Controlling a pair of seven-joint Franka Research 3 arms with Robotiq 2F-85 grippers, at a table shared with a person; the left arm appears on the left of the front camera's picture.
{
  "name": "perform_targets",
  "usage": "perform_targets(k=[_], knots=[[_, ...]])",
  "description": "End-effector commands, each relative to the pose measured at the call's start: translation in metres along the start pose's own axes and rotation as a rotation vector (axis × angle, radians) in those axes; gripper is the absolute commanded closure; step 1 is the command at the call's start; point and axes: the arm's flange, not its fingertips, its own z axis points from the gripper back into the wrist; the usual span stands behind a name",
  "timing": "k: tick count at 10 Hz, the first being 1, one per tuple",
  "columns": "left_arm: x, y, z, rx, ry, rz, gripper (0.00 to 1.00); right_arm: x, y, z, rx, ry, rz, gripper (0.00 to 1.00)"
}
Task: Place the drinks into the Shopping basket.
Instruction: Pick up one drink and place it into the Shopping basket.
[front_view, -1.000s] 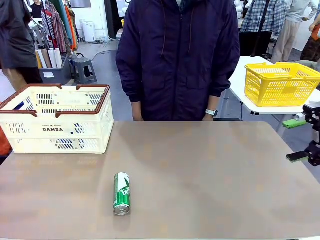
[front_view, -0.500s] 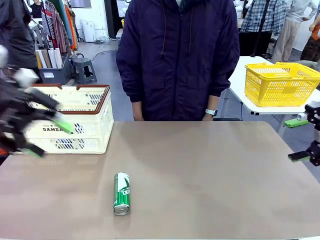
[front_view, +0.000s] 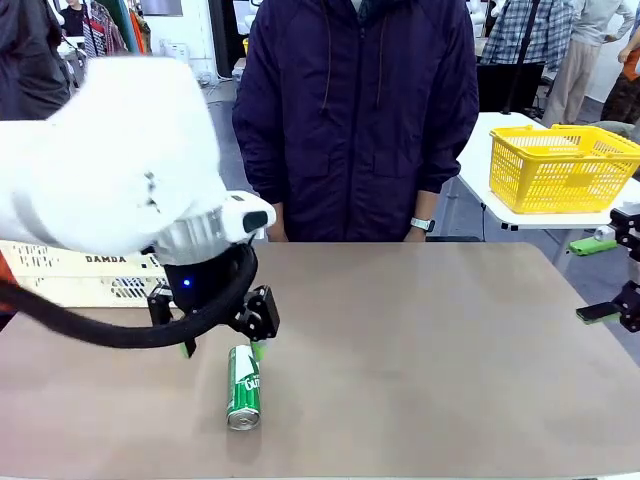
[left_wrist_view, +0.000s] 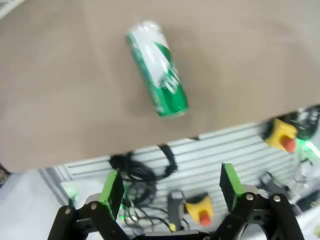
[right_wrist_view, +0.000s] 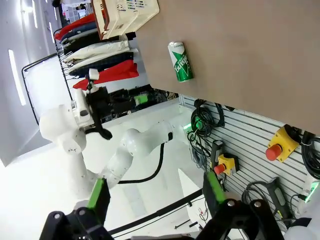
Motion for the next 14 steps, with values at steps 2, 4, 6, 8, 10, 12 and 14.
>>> perform_targets(k=[2,4,6,8,10,12,14], knots=[[0.0,0.0,0.0,0.0,0.0,0.0,0.0,-0.001,0.001,0.005,-0.009,0.011,0.022,0.0],[0.0,0.0,0.0,0.0,0.0,0.0,0.0,-0.001,0.001,0.005,-0.009,0.011,0.022,0.0],[0.006,-0.002,-0.002,-0.002,-0.004,-0.018,0.0,-0.001,0.001,0.005,-0.009,0.011,0.022,0.0],[0.011,-0.007,-0.05,0.051,-0.079,0.186,0.0,-0.001,0.001,0.005,-0.009,0.011,0.022,0.0],[0.012,-0.011,-0.082,0.066,-0.145,0.293,0.0,-0.001,0.001,0.005,-0.009,0.011,0.022,0.0],[0.015,-0.008,-0.119,0.075,-0.17,0.324,0.0,-0.001,0.001,0.005,-0.009,0.011,0.022,0.0],[0.021,-0.001,-0.162,0.073,-0.19,0.333,0.0,-0.001,0.001,0.005,-0.009,0.011,0.022,0.0]])
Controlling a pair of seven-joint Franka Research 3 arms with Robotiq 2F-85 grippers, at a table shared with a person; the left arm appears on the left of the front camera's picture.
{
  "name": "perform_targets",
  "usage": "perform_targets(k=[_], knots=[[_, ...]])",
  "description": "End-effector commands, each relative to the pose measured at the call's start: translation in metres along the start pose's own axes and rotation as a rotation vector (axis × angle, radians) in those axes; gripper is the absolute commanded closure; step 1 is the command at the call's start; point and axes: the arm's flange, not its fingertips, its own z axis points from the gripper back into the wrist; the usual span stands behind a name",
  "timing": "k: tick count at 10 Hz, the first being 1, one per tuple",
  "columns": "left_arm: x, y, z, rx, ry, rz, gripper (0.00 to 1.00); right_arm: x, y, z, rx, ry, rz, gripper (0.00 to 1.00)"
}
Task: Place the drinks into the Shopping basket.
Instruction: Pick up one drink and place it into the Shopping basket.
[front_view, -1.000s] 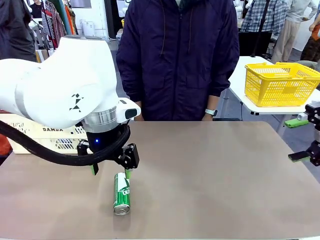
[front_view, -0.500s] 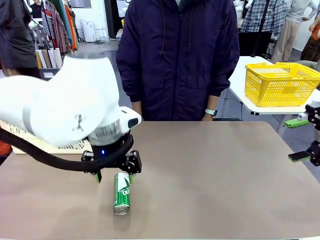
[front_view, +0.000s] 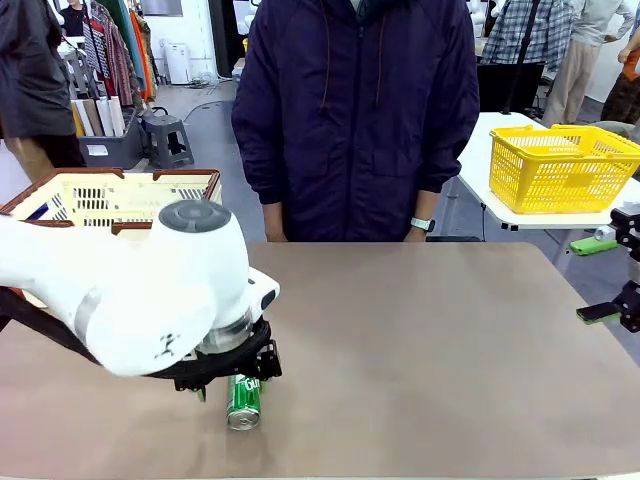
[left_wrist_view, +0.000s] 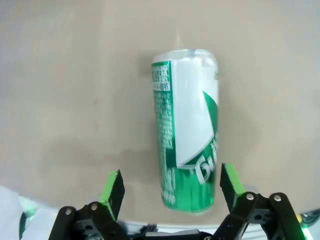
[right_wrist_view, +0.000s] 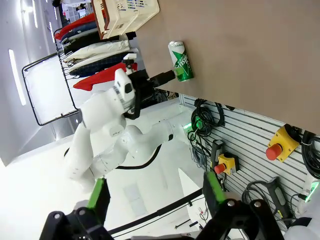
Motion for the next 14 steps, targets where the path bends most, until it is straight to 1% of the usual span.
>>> perform_targets(k=[1,3,4,7,8,9,10,14], knots=[[0.01,-0.006,-0.039,-0.009,-0.072,0.035,0.0,-0.001,0.001,0.005,-0.01,0.01,0.022,0.0],[0.013,-0.006,-0.053,-0.046,-0.086,0.052,0.0,-0.001,0.001,0.005,-0.01,0.01,0.022,0.0],[0.013,-0.007,-0.057,-0.045,-0.089,0.054,0.0,-0.001,0.001,0.005,-0.01,0.01,0.022,0.0],[0.014,-0.007,-0.059,-0.029,-0.136,0.059,0.0,-0.001,0.001,0.005,-0.01,0.01,0.022,0.0],[0.014,-0.01,-0.058,-0.037,-0.151,0.06,0.23,-0.001,0.001,0.005,-0.01,0.01,0.022,0.0],[0.014,-0.011,-0.056,-0.044,-0.154,0.054,0.83,-0.001,0.001,0.005,-0.01,0.01,0.022,0.0],[0.015,-0.013,-0.056,-0.042,-0.163,0.048,1.0,-0.001,0.001,0.005,-0.01,0.01,0.022,0.0],[0.015,-0.013,-0.055,-0.036,-0.168,0.035,1.0,-0.001,0.001,0.005,-0.01,0.01,0.022,0.0]])
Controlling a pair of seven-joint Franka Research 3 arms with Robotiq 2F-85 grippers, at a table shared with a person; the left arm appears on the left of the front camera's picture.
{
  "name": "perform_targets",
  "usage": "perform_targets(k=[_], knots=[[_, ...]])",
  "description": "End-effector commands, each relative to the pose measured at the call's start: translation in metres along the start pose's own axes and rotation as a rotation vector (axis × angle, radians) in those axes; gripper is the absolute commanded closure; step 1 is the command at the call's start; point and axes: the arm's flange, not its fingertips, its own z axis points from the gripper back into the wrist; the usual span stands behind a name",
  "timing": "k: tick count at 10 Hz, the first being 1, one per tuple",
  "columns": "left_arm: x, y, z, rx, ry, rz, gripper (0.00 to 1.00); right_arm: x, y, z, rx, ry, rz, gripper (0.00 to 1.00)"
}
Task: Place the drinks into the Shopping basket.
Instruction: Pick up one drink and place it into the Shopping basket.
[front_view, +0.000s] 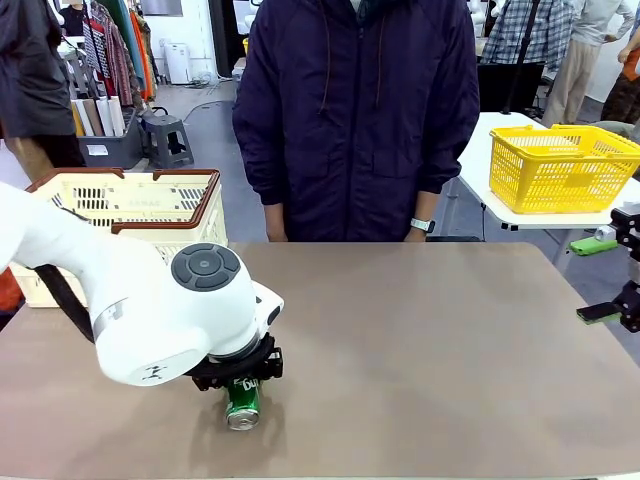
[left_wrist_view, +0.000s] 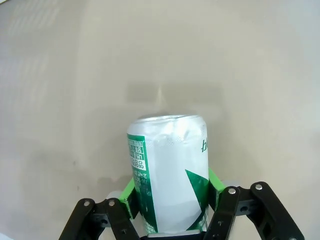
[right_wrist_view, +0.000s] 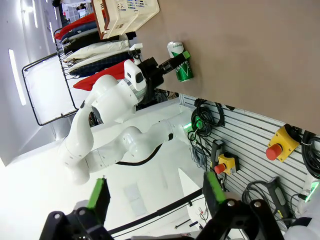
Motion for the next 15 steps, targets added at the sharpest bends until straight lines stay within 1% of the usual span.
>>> perform_targets(k=[1,2,3,4,6,7,8,9,11,12,13,14,15], knots=[[-0.002,-0.002,-0.008,-0.01,-0.024,0.018,1.0,0.0,0.001,0.005,-0.01,0.009,0.022,0.0],[0.001,0.0,0.004,-0.044,-0.027,0.006,1.0,0.0,0.001,0.005,-0.01,0.009,0.022,0.0],[0.005,0.004,0.025,-0.123,-0.013,-0.019,1.0,0.0,0.001,0.005,-0.01,0.009,0.022,0.0],[0.011,0.01,0.061,-0.164,-0.011,-0.054,1.0,0.0,0.001,0.005,-0.01,0.009,0.022,0.0],[0.018,0.024,0.155,-0.268,0.053,-0.167,1.0,0.0,0.001,0.005,-0.01,0.009,0.022,0.0],[0.008,0.033,0.205,-0.243,0.053,-0.219,1.0,0.0,0.001,0.005,-0.01,0.009,0.022,0.0],[-0.002,0.039,0.23,-0.205,0.069,-0.26,1.0,0.0,0.001,0.005,-0.01,0.009,0.022,0.0],[-0.013,0.049,0.249,-0.164,0.086,-0.322,1.0,0.0,0.001,0.005,-0.01,0.009,0.022,0.0],[-0.028,0.07,0.277,-0.119,0.011,-0.418,1.0,0.0,0.001,0.005,-0.01,0.009,0.022,0.0],[-0.025,0.083,0.286,-0.098,-0.018,-0.408,1.0,0.0,0.001,0.005,-0.01,0.009,0.022,0.0],[-0.014,0.098,0.289,-0.089,-0.042,-0.355,1.0,0.0,0.001,0.005,-0.01,0.009,0.022,0.0],[-0.001,0.111,0.284,-0.088,-0.004,-0.271,1.0,0.0,0.001,0.005,-0.01,0.009,0.022,0.0],[-0.033,0.091,0.291,-0.079,-0.003,-0.374,1.0,0.0,0.001,0.005,-0.01,0.009,0.022,0.0]])
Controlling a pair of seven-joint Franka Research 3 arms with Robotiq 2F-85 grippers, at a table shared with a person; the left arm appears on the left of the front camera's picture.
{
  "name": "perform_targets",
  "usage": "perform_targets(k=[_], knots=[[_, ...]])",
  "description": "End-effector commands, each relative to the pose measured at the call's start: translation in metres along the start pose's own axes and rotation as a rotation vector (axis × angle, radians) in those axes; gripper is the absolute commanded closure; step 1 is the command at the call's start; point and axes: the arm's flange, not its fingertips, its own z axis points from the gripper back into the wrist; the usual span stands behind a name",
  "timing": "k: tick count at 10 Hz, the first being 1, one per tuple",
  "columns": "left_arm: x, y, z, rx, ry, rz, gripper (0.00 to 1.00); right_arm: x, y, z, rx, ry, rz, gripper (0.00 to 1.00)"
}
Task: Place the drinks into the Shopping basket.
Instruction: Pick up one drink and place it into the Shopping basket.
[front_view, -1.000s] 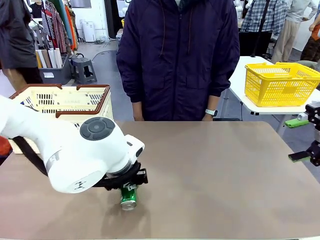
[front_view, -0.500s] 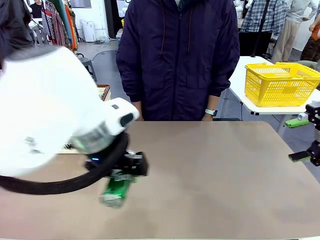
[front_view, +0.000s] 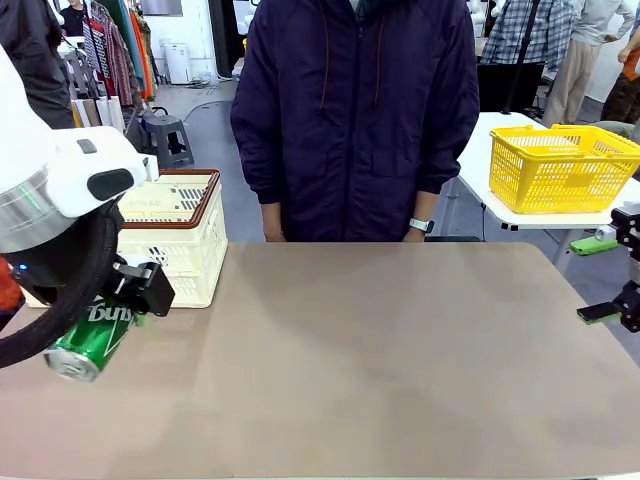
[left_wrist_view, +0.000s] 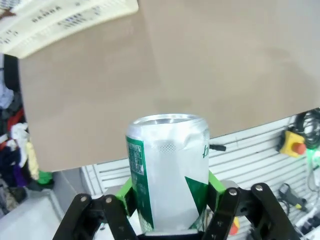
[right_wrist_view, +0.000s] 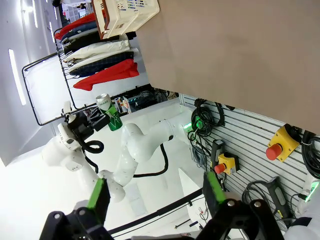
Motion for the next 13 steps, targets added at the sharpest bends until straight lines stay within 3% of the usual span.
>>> perform_targets(k=[1,4,6,7,9,10,12,13], knots=[[-0.011,-0.021,0.001,-0.016,0.008,-0.051,1.0,0.0,0.0,0.005,-0.01,0.009,0.022,0.0],[-0.008,-0.016,-0.003,0.001,0.007,-0.031,1.0,0.0,0.0,0.005,-0.01,0.009,0.022,0.0],[0.085,0.053,0.001,-0.017,0.077,0.275,1.0,0.0,0.0,0.005,-0.01,0.009,0.022,0.0],[0.13,0.083,-0.005,-0.009,0.075,0.33,1.0,0.0,0.0,0.005,-0.01,0.009,0.022,0.0],[0.213,0.152,-0.033,0.039,-0.009,0.354,1.0,0.0,0.0,0.005,-0.01,0.009,0.022,0.0],[0.243,0.183,-0.05,0.068,0.01,0.323,1.0,0.0,0.0,0.005,-0.01,0.009,0.022,0.0],[0.273,0.223,-0.066,0.063,-0.03,0.276,1.0,0.0,0.0,0.005,-0.01,0.009,0.022,0.0],[0.279,0.233,-0.063,0.027,-0.059,0.329,1.0,0.0,0.0,0.005,-0.01,0.009,0.022,0.0]])
